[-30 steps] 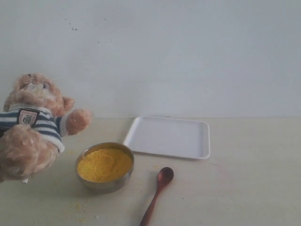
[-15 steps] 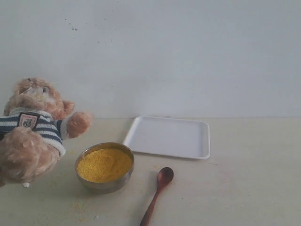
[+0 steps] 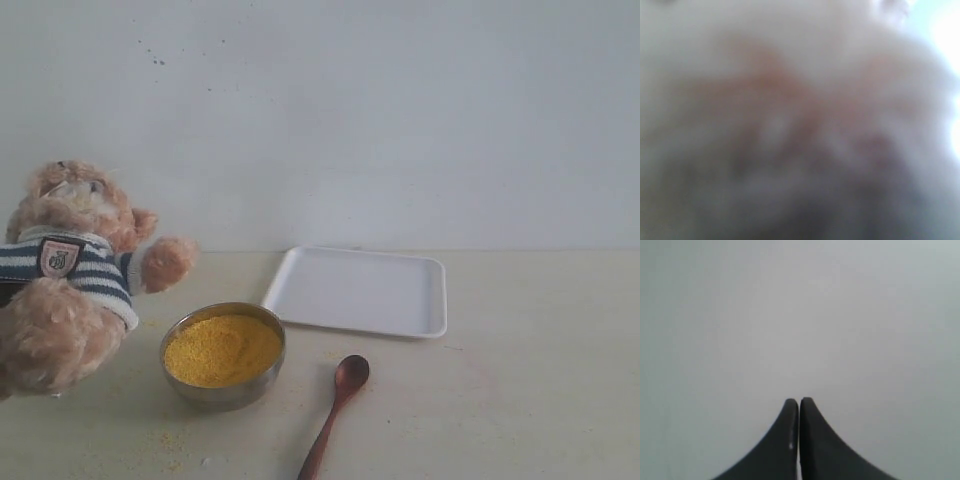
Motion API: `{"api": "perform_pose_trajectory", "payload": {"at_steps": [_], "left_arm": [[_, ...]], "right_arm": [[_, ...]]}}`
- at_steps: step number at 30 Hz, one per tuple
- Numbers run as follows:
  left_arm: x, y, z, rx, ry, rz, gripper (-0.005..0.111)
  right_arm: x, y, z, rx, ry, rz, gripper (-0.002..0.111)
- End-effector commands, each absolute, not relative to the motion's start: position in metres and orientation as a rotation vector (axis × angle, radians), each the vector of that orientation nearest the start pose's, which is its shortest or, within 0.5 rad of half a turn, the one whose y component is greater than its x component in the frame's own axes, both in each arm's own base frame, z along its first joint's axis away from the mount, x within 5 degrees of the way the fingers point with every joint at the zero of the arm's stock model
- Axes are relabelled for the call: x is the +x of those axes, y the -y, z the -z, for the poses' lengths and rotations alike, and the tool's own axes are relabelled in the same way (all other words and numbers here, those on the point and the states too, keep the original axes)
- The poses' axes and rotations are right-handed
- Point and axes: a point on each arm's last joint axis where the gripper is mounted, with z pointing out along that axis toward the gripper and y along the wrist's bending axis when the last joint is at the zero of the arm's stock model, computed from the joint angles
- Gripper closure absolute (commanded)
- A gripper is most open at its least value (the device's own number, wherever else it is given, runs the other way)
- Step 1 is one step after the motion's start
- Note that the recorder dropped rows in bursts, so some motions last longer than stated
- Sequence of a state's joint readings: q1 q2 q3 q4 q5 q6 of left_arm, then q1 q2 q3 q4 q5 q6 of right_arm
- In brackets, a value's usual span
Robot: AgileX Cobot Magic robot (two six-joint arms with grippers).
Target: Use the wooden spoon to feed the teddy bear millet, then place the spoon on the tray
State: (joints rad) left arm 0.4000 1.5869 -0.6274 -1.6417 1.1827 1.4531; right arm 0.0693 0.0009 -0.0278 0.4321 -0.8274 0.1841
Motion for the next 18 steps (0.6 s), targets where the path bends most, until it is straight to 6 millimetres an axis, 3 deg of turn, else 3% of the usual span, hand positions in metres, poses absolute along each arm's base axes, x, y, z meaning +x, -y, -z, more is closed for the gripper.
{"api": "perform_pose_trajectory", "payload": {"at_steps": [1,3,5,7,9,13,16,18], "left_arm": [[0.261,-0.017,-0.209,-0.048,-1.986,1.234,0.103],[0.261,-0.017,-0.209,-0.037,-1.984,1.227,0.103],[0.261,-0.017,-0.209,-0.032,-1.983,1.224,0.103],[0.261,-0.017,-0.209,-0.032,-1.983,1.224,0.103],[0.261,-0.017,-0.209,-0.037,-1.979,1.224,0.103],[0.261,-0.017,-0.209,-0.039,-1.978,1.224,0.103],[0.259,-0.016,-0.207,-0.003,-1.998,1.217,0.103],[0.258,-0.016,-0.206,0.018,-2.018,1.203,0.103]], "right_arm": [[-0.02,0.04,-0.342,0.483,-0.203,-0.469,0.108],[-0.018,0.035,-0.373,0.443,-0.247,-0.469,0.108],[0.0,0.028,-0.404,0.368,-0.436,-0.331,0.108],[0.032,0.02,-0.422,0.263,-0.678,-0.139,0.108],[0.072,0.011,-0.426,0.099,-0.933,0.072,0.108],[0.163,-0.003,-0.387,-0.202,-1.368,0.285,0.108],[0.21,-0.008,-0.344,-0.128,-1.636,0.132,0.108],[0.227,-0.019,-0.317,-0.086,-1.87,-0.08,0.108]]}}
